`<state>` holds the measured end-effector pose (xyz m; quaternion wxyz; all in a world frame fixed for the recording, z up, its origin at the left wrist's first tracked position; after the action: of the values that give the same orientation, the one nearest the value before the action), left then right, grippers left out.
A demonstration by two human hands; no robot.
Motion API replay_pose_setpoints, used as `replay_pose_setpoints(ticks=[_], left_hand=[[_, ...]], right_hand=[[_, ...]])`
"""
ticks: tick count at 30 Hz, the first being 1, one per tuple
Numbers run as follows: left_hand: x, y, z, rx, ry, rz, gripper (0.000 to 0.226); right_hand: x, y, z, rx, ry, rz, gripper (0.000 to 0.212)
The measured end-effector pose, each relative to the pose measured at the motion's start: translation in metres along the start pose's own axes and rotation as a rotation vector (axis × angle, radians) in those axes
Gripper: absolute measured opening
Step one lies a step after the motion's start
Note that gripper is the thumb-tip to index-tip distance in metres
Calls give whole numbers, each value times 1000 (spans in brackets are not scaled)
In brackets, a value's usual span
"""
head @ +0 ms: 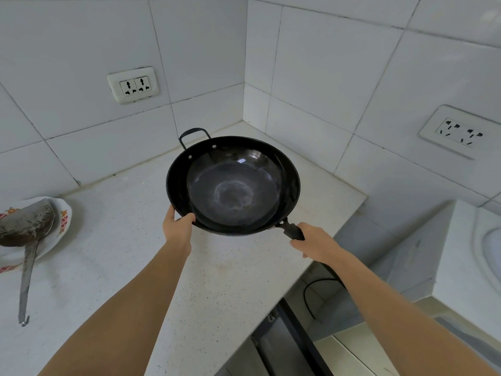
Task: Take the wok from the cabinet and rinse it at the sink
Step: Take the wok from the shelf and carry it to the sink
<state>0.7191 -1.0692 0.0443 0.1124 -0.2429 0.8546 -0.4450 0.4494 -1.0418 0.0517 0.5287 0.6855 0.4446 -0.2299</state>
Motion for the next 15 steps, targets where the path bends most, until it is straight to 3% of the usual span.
replay_pose_setpoints(ticks=[9,15], left_hand=[[-3,3,3,108,-38,239,55],[0,8,-2,181,-35,329,56]], right_hand=[[6,10,-15,-17,-65,120,35],[11,17,-20,-61,-9,108,37]])
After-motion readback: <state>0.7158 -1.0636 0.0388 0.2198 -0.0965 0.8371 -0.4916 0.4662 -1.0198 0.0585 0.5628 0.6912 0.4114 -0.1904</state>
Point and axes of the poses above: each hand's wrist, its own z-axis towards the middle knuckle, its own x-axis out of the palm, y = z × x, the point moved 2 cm from there along z, towards the middle knuckle, and after that the axes turned 10 degrees about -x, right-handed, at the moved point
